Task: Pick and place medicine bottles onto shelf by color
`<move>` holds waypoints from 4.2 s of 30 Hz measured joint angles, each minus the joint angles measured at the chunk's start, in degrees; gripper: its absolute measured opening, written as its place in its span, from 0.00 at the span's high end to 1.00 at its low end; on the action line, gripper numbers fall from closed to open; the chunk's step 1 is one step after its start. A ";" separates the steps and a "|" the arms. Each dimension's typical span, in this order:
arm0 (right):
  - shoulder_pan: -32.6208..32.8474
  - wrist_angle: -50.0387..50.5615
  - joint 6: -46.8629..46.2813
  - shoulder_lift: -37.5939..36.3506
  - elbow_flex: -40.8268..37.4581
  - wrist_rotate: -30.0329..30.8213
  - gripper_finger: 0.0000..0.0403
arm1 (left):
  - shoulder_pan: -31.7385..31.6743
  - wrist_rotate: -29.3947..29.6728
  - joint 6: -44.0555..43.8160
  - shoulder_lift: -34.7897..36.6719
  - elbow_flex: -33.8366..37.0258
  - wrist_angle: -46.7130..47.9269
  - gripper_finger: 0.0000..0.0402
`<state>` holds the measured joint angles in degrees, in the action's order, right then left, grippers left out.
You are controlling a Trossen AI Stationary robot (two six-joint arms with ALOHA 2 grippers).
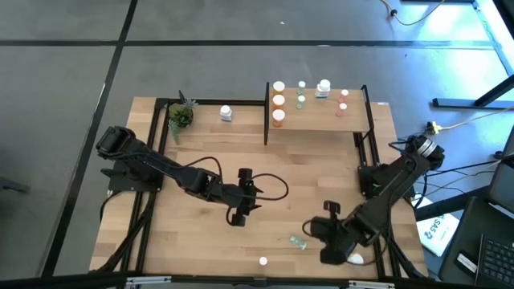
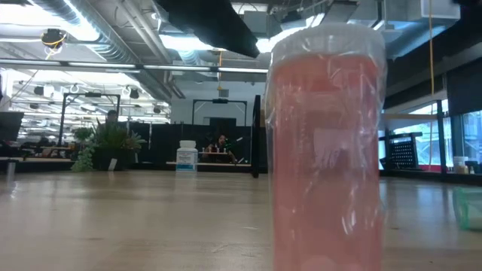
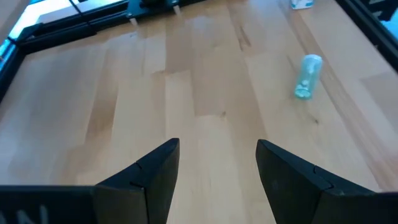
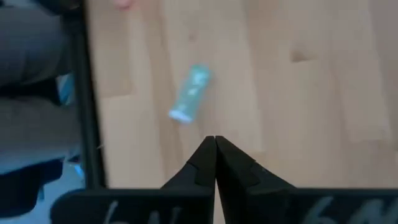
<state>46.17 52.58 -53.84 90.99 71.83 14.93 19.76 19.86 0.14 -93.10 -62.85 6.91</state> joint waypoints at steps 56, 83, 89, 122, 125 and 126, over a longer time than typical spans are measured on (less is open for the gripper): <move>20.44 -11.04 -7.04 10.20 1.73 36.65 0.99 | 12.06 9.62 -4.00 1.16 -0.07 -4.47 0.49; 21.22 -22.34 -6.49 14.94 1.70 40.64 0.99 | 12.01 9.68 -4.04 1.11 -0.04 -4.43 0.49; 21.05 -21.50 -7.36 15.01 1.73 40.95 0.99 | 12.01 9.68 -4.04 1.11 -0.04 -4.43 0.49; 20.42 -17.49 -33.18 20.04 1.77 32.96 0.93 | 12.01 9.68 -4.04 1.08 -0.04 -4.45 0.49; 19.80 -17.48 -33.19 20.04 1.77 31.89 0.90 | 12.01 9.68 -4.04 1.08 -0.04 -4.45 0.49; 19.56 -17.41 -33.19 20.04 1.77 31.43 0.87 | 12.01 9.68 -4.04 1.07 -0.04 -4.45 0.49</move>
<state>65.73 35.16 -87.02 111.02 73.60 46.36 31.77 29.54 -3.90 -92.03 -62.89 2.46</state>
